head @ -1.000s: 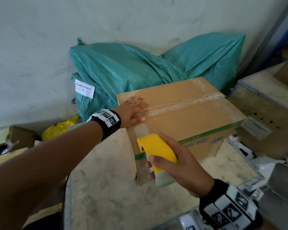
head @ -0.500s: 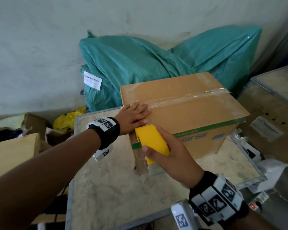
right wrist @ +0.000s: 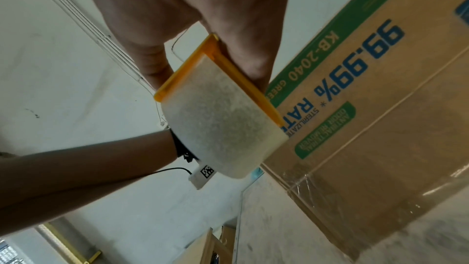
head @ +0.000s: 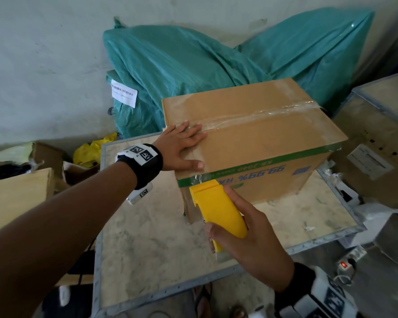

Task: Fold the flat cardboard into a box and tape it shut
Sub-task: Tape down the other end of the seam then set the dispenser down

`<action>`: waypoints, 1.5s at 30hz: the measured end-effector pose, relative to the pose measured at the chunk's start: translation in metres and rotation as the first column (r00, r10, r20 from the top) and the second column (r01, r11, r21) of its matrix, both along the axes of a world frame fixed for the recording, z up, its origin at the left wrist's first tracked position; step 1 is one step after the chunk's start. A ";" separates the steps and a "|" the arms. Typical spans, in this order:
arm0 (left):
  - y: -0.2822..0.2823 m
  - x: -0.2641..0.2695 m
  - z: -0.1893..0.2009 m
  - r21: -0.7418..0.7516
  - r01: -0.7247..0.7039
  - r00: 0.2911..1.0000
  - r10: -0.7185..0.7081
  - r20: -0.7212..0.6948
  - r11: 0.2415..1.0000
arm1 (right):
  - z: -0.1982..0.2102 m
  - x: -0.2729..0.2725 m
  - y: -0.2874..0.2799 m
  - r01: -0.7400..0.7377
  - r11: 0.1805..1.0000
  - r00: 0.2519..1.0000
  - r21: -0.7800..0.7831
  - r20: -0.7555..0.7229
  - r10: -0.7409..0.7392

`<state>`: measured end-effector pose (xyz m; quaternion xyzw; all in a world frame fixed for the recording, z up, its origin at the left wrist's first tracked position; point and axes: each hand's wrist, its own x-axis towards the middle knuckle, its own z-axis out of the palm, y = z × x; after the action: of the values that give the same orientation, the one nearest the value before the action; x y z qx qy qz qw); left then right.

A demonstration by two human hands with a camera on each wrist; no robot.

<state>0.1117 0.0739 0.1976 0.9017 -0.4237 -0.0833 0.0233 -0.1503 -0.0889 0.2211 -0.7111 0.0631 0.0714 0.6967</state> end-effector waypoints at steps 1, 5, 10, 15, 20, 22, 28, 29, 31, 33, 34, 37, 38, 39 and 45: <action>0.000 0.000 0.000 0.001 -0.001 1.000 0.001 -0.003 1.000 | 0.000 0.001 0.003 0.020 1.000 1.000 0.005 0.024 -0.020; 0.000 -0.002 0.000 -0.008 -0.013 1.000 0.013 0.008 1.000 | 0.003 0.006 0.005 0.068 0.997 0.991 0.042 0.112 -0.072; -0.001 -0.003 0.001 -0.010 -0.020 1.000 0.020 0.008 1.000 | 0.006 0.018 0.002 0.141 0.973 0.987 0.185 0.043 -0.152; -0.002 -0.003 0.001 0.001 -0.024 1.000 0.024 0.018 1.000 | -0.003 0.031 -0.005 0.198 0.951 0.980 0.236 -0.080 -0.184; -0.002 -0.006 0.004 0.004 -0.032 0.999 0.032 -0.006 0.999 | -0.018 0.030 -0.011 0.181 0.956 0.956 0.230 -0.268 -0.117; -0.002 -0.006 0.005 0.002 -0.029 0.999 0.030 -0.013 1.000 | -0.030 0.022 -0.010 0.162 0.966 0.942 0.203 -0.323 -0.090; -0.004 -0.008 0.011 0.067 -0.038 0.998 0.042 -0.056 0.997 | -0.041 0.020 -0.026 0.126 0.972 0.967 0.199 -0.244 -0.076; -0.005 -0.010 0.015 0.086 -0.060 0.995 0.066 -0.070 0.995 | -0.044 0.022 -0.031 0.130 0.974 0.969 0.185 -0.234 -0.085; -0.006 -0.017 0.020 0.087 -0.104 0.991 0.111 -0.080 0.991 | -0.052 0.024 -0.039 0.129 0.982 0.971 0.136 -0.219 -0.098; -0.005 -0.028 0.019 0.061 -0.114 0.991 0.117 -0.061 0.992 | -0.055 0.025 -0.044 0.115 0.989 0.975 0.089 -0.199 -0.096; -0.003 -0.034 0.016 0.051 -0.107 0.993 0.109 -0.043 0.993 | -0.056 0.026 -0.047 0.105 0.991 0.979 0.079 -0.184 -0.089; 0.000 -0.045 0.006 0.006 -0.116 0.993 0.116 -0.005 0.993 | -0.053 0.028 -0.052 0.071 0.993 0.983 0.097 -0.176 -0.053; -0.001 -0.046 0.003 -0.015 -0.133 0.991 0.133 -0.002 0.991 | -0.054 0.029 -0.054 0.059 0.993 0.983 0.101 -0.177 -0.040; -0.002 -0.046 0.001 -0.032 -0.151 0.989 0.151 0.001 0.988 | -0.056 0.031 -0.055 0.056 0.993 0.983 0.101 -0.180 -0.037; -0.006 -0.047 -0.005 -0.057 -0.194 0.981 0.194 0.006 0.979 | -0.072 0.040 -0.061 -0.019 0.997 0.989 0.079 -0.147 0.030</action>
<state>0.0642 0.0675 0.1928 0.9381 -0.3360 -0.0636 0.0542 -0.1099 -0.1497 0.1492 -0.6771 0.1033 0.1350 0.7160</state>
